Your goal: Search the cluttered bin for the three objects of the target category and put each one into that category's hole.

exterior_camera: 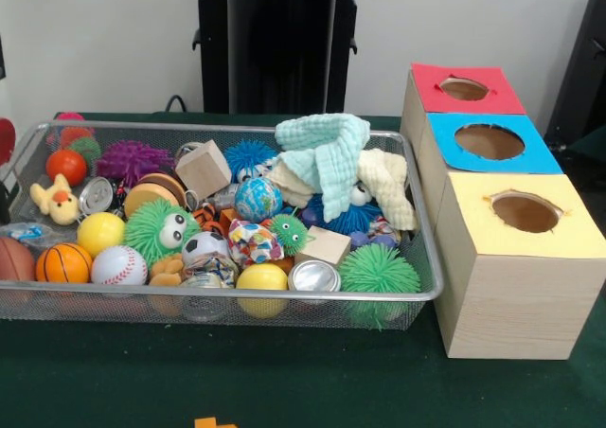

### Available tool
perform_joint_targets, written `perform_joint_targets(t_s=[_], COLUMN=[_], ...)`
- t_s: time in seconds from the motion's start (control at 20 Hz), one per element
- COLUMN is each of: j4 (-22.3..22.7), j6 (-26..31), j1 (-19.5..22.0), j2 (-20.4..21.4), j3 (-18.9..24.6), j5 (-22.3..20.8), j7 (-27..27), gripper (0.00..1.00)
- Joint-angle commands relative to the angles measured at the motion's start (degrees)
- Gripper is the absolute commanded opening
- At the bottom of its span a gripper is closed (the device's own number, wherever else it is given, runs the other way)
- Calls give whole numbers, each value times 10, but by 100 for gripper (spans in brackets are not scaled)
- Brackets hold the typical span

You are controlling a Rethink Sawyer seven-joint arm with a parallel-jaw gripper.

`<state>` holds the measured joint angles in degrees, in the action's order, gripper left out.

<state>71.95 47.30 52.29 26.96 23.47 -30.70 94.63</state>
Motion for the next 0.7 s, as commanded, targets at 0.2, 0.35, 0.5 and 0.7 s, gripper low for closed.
perform_joint_targets(t_s=[0.2,0.35,0.5,0.7], j4=[114,126,132,141], j6=[-57,-68,-75,-88], j1=[27,36,43,48], j2=[4,3,-1,-2], j3=[22,22,24,27], j5=[-34,-40,-46,-55], j7=[-103,-106,-112,-109], gripper=[100,100,100,100])
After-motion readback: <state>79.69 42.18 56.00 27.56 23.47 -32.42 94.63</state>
